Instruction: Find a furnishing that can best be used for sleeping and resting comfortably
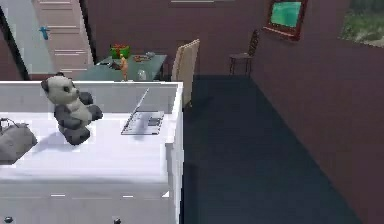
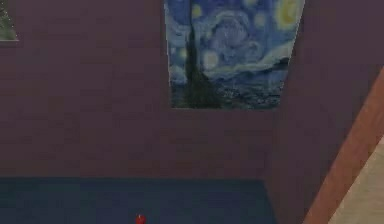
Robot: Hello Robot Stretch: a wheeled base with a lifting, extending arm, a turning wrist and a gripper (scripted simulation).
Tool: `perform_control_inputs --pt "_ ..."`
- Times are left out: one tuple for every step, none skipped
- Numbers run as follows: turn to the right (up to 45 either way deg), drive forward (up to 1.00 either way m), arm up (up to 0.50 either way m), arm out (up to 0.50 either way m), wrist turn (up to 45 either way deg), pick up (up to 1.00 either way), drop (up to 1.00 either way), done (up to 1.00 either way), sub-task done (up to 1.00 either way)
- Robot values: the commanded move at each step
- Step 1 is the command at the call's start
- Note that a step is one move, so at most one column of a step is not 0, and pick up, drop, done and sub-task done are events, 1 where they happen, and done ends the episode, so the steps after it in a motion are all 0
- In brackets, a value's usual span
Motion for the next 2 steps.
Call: perform_control_inputs --pt "-42.0 0.0 0.0 0.0 0.0 0.0 0.0 0.0 0.0" --pt "0.0 0.0 0.0 0.0 0.0 0.0 0.0 1.0 0.0"
